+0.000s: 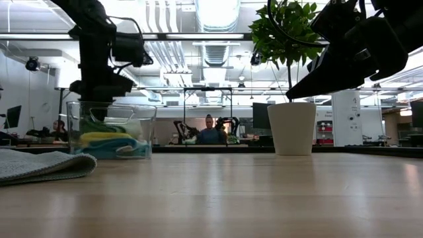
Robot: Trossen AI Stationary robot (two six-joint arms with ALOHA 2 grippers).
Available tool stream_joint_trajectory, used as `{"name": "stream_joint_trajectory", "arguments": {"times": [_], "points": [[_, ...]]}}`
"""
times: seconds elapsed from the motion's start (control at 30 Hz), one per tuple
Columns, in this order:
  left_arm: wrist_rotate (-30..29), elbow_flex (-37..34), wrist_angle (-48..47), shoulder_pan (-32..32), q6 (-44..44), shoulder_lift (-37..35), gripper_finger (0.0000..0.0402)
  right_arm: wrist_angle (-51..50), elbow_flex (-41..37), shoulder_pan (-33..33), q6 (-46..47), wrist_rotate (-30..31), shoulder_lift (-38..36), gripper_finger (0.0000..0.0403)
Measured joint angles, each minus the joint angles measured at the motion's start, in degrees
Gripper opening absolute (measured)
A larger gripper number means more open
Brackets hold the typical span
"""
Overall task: Fold microfiber towels
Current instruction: Stack the folded light green microfiber towel on top of the yellow microfiber towel on the bin
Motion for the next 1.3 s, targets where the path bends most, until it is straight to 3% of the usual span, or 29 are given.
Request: {"name": "stream_joint_trajectory", "arguments": {"times": [0.2, 0.43, 0.5, 0.63, 0.93, 1.17, 1.3], "points": [[1.05, -0.84, -0.12, -0.07, 0.00, 1.33, 0.0049, -0.02, 0.00, -0.02, 0.01, 0.00, 0.01, 0.0009], [0.64, 5.42, -2.84, -0.07, 3.68, -0.28, 0.0049, -0.04, 0.00, -0.02, 0.00, 0.02, 0.00, 0.0009], [-3.00, 7.69, -5.15, -0.04, 5.44, -0.37, 0.0049, -0.07, 0.00, -0.01, 0.00, 0.02, 0.00, 0.0009], [-16.72, 9.56, -5.00, 0.24, 9.73, -0.54, 0.0049, -0.07, 0.00, -0.02, 0.00, 0.02, 0.00, 0.0009], [-18.20, 2.41, 9.37, 3.46, 15.05, -0.29, 0.0049, -0.07, 0.00, -0.02, 0.00, 0.04, 0.00, 0.0009], [-18.26, -5.53, 16.13, 4.70, 12.07, -0.29, 0.0049, -0.09, 0.00, -0.02, -0.06, 0.02, 0.00, 0.0009], [-18.12, -6.06, 15.61, 4.66, 11.87, -0.29, 0.0049, -0.08, 0.00, -0.02, -0.16, 0.02, 0.00, 0.0009]]}}
